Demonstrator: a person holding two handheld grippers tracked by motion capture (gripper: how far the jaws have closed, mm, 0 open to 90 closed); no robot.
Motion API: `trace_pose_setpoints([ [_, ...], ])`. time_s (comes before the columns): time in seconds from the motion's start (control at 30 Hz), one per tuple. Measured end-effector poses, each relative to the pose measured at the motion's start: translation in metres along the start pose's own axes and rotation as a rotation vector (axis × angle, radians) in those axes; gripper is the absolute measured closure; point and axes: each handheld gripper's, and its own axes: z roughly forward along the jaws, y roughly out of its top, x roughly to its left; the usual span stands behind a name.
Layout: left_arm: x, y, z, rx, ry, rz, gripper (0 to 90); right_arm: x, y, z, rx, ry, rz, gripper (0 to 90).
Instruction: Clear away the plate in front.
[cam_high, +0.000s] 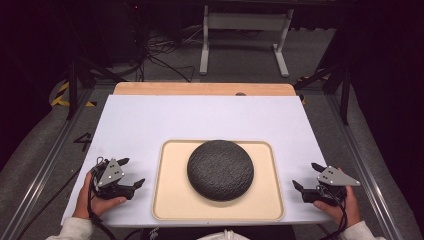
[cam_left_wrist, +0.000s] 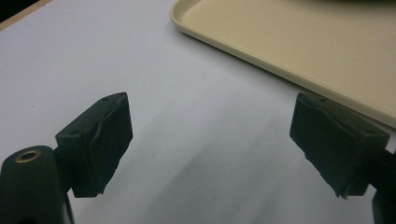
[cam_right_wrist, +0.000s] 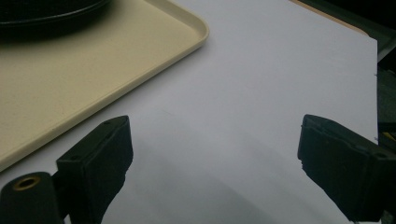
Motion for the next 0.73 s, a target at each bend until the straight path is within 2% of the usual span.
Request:
trace_pose_setpoints([
  [0.4,-0.0009,0.0037,0.0003,0.000,0.008,0.013,13.8,0.0000,0.0000,-0.0001,0.001,0.001,0.000,10.8],
  [0.73,-0.0024,0.0080,0.0048,0.005,-0.002,0.015,13.5,-0.0013,-0.0014,-0.0009,0.001,-0.001,0.007,10.8],
])
